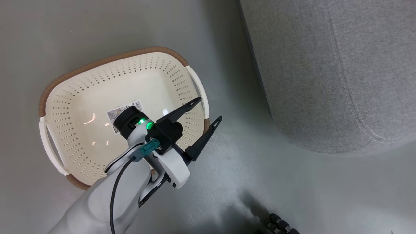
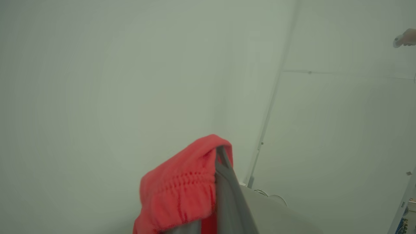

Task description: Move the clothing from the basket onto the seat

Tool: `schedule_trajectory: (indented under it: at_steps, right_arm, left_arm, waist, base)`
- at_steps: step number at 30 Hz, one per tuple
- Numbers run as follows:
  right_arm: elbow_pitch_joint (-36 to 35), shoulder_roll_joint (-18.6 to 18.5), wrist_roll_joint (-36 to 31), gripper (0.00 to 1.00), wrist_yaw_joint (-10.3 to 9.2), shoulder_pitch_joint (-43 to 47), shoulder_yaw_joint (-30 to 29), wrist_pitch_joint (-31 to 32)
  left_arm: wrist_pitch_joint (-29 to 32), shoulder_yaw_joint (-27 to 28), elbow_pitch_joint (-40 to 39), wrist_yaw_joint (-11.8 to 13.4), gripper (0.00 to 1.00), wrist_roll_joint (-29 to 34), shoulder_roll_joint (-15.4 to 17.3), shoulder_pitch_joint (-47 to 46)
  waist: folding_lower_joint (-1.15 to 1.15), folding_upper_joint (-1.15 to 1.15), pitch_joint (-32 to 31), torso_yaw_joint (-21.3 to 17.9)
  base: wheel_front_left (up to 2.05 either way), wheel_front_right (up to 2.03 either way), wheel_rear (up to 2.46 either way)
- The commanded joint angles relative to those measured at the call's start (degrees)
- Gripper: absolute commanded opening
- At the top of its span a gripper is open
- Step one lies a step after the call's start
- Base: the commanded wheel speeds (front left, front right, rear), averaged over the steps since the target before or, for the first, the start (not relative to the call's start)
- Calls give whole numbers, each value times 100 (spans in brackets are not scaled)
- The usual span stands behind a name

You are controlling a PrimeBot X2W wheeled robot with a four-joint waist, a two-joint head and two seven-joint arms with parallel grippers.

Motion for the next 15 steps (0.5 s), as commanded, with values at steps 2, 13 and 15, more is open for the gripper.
schedule_trajectory:
  at_steps: [2, 13, 15]
  right_arm:
    - [85, -59, 15, 0, 7, -87, -101, -124]
    - [1362, 361, 409, 0, 7, 64, 286, -373]
    - [1675, 450, 615, 0, 7, 284, 506, -376]
  left_arm:
    - [-10, 31, -98, -36, 100, -72, 9, -15]
    - [-22, -42, 124, -37, 100, -209, -143, 42]
    - [-24, -34, 188, -37, 100, -255, -182, 45]
  waist:
    - [0, 0, 123, 111]
    - [0, 0, 158, 414]
    - [0, 0, 113, 463]
  base:
    - [0, 0, 0]
    - [0, 0, 0]
    - [0, 0, 0]
